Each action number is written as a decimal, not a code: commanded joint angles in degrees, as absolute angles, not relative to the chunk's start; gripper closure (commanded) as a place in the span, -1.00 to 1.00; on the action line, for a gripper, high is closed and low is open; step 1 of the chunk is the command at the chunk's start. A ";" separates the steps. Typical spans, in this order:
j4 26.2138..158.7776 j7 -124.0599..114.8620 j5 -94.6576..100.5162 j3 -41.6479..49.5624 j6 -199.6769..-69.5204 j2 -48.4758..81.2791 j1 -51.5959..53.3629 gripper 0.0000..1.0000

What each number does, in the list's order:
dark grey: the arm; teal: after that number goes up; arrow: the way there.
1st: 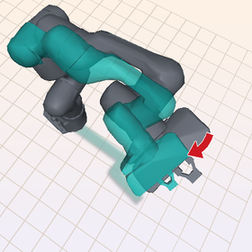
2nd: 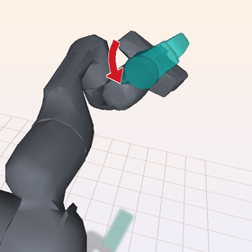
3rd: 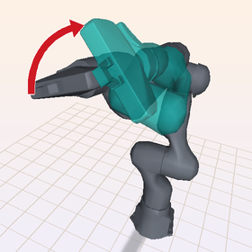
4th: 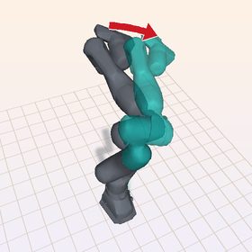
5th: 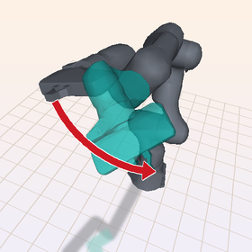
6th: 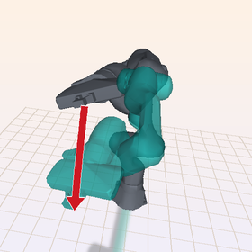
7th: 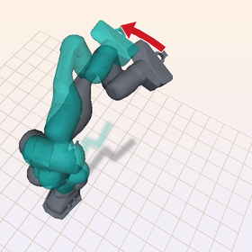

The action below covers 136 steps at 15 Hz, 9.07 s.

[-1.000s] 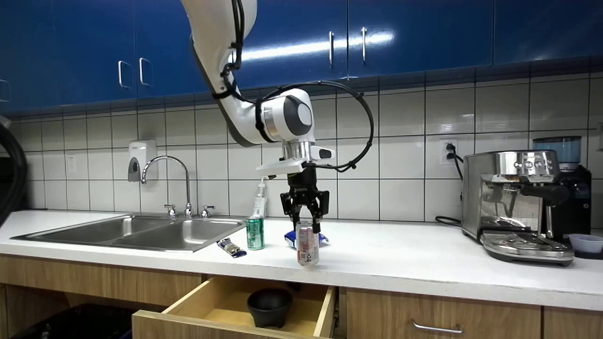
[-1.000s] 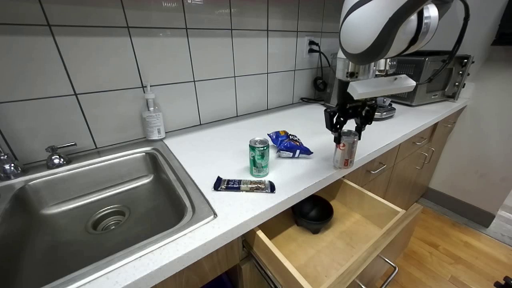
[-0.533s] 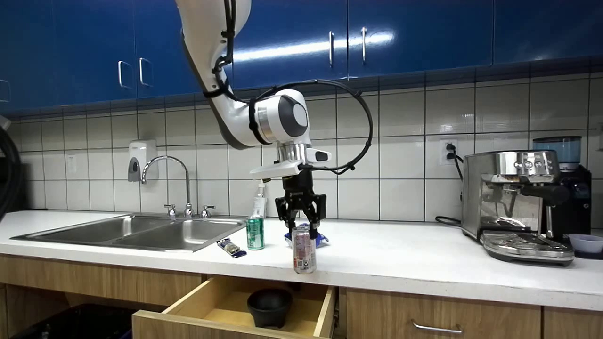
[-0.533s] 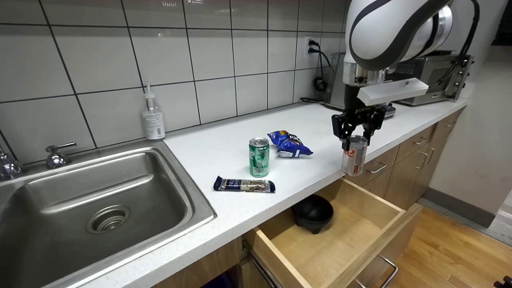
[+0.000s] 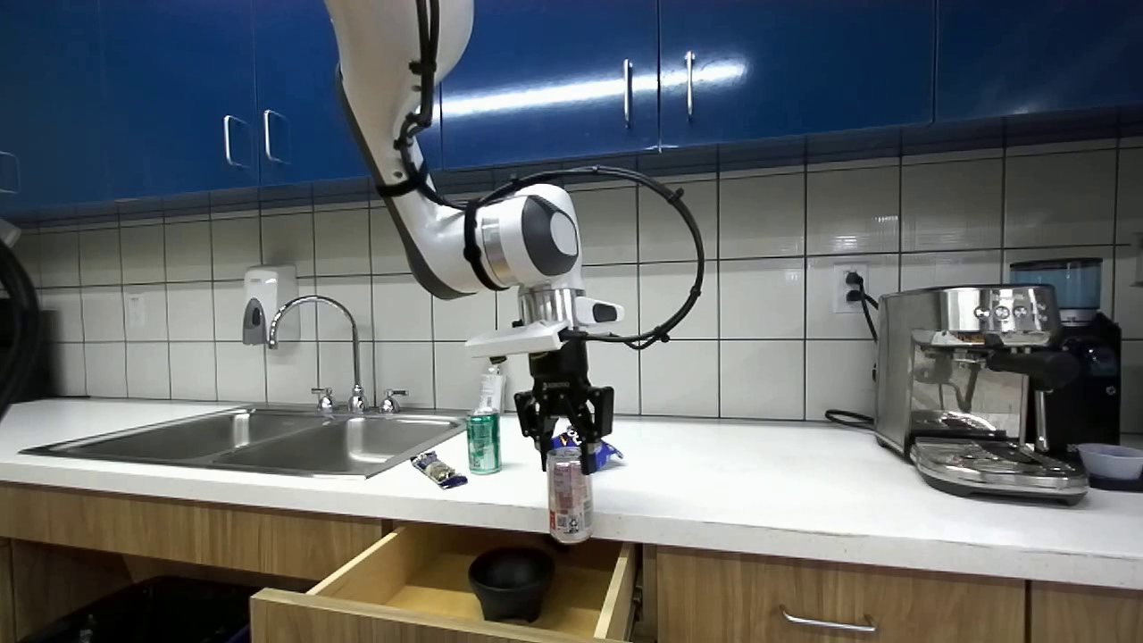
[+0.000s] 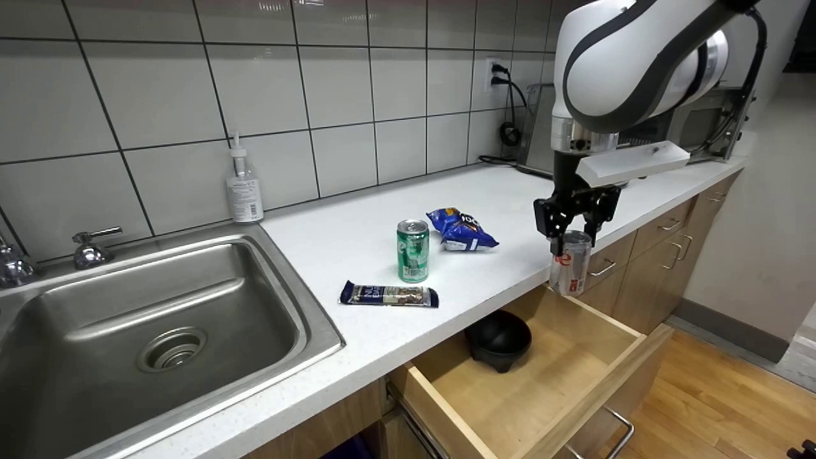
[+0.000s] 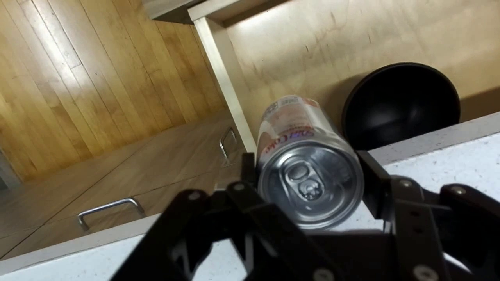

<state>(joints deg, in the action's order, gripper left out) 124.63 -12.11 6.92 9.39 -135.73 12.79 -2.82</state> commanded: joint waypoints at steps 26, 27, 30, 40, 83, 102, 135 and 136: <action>132.55 -14.35 7.46 8.86 -152.36 17.47 0.79 0.23; 132.70 -14.27 7.42 8.86 -152.08 16.91 0.79 0.23; 133.21 -13.67 7.55 8.72 -151.11 15.04 0.69 0.23; 136.16 -13.92 6.85 7.85 -149.74 10.51 0.12 0.23; 128.57 -14.00 1.64 9.94 -150.00 26.23 -1.23 -0.99; 128.04 -8.17 3.88 8.29 -129.83 10.97 -2.36 -1.00; 100.28 13.91 4.33 1.35 -120.44 22.98 -1.98 -1.00; 100.26 13.92 4.33 1.35 -120.41 22.98 -1.98 -1.00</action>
